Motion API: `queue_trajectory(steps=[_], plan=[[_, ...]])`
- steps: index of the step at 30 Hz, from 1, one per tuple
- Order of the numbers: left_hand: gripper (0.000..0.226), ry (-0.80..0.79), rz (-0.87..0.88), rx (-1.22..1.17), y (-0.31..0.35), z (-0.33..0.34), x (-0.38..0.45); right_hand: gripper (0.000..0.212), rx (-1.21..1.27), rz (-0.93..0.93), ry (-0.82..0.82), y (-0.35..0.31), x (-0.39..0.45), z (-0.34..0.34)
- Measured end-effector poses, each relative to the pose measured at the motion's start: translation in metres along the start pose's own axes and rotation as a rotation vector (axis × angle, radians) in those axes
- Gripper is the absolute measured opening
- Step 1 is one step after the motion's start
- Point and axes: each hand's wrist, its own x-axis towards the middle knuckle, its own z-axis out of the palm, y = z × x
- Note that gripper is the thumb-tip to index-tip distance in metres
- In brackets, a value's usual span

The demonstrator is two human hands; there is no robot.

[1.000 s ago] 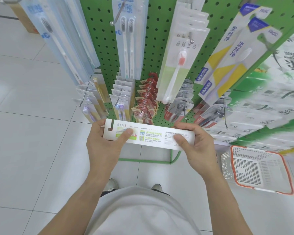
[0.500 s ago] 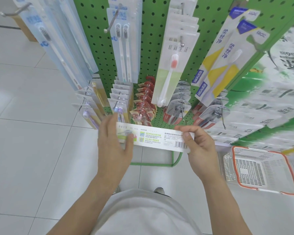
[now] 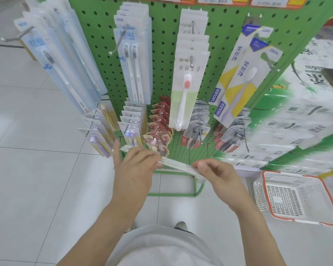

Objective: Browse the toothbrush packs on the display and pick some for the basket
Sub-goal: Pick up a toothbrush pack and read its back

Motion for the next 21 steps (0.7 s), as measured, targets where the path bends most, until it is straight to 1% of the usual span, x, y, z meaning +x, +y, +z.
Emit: queue_trajectory(steps=[2,3,5,6,7,9,10,11,12,13,14,15,16,18,21], plan=[[0.031,0.02,0.022,0.022,0.001,-0.003,0.011,0.029,-0.196,-0.026,-0.066,-0.01,-0.004,-0.003],[0.031,0.044,0.043,0.033,0.002,-0.004,0.017,0.029,-0.261,-0.036,-0.084,-0.014,-0.005,-0.004],[0.026,0.108,0.082,0.031,0.004,-0.008,0.029,0.017,-0.314,-0.059,-0.087,-0.02,-0.005,-0.001],[0.021,0.145,0.092,0.017,0.006,-0.011,0.034,0.016,-0.31,-0.076,-0.082,-0.021,-0.005,0.0],[0.024,0.178,0.081,0.005,0.01,-0.014,0.039,0.024,-0.301,-0.1,-0.069,-0.021,-0.004,0.0],[0.056,0.234,0.017,-0.032,0.019,-0.022,0.045,0.028,-0.242,-0.157,-0.05,-0.019,-0.002,0.001],[0.073,0.267,-0.034,-0.098,0.026,-0.028,0.048,0.027,-0.184,-0.179,-0.047,-0.018,-0.002,0.002],[0.09,0.284,-0.115,-0.225,0.035,-0.034,0.051,0.027,-0.115,-0.189,-0.044,-0.016,-0.002,0.004],[0.103,0.268,-0.231,-0.405,0.045,-0.042,0.056,0.024,-0.044,-0.197,-0.033,-0.016,-0.002,0.006],[0.11,0.226,-0.361,-0.608,0.055,-0.048,0.061,0.021,0.018,-0.206,-0.024,-0.017,-0.002,0.01],[0.108,0.176,-0.464,-0.781,0.063,-0.051,0.066,0.019,0.071,-0.213,-0.026,-0.016,-0.001,0.014],[0.098,0.133,-0.516,-0.898,0.068,-0.052,0.07,0.019,0.109,-0.221,-0.033,-0.016,-0.001,0.017],[0.083,0.107,-0.522,-0.946,0.071,-0.049,0.073,0.021,0.143,-0.231,-0.038,-0.016,0.0,0.021],[0.062,0.094,-0.503,-0.979,0.075,-0.048,0.08,0.025,0.182,-0.239,-0.047,-0.017,0.002,0.026],[0.051,0.078,-0.456,-0.989,0.081,-0.049,0.09,0.023,0.222,-0.251,-0.024,-0.019,0.005,0.031]])
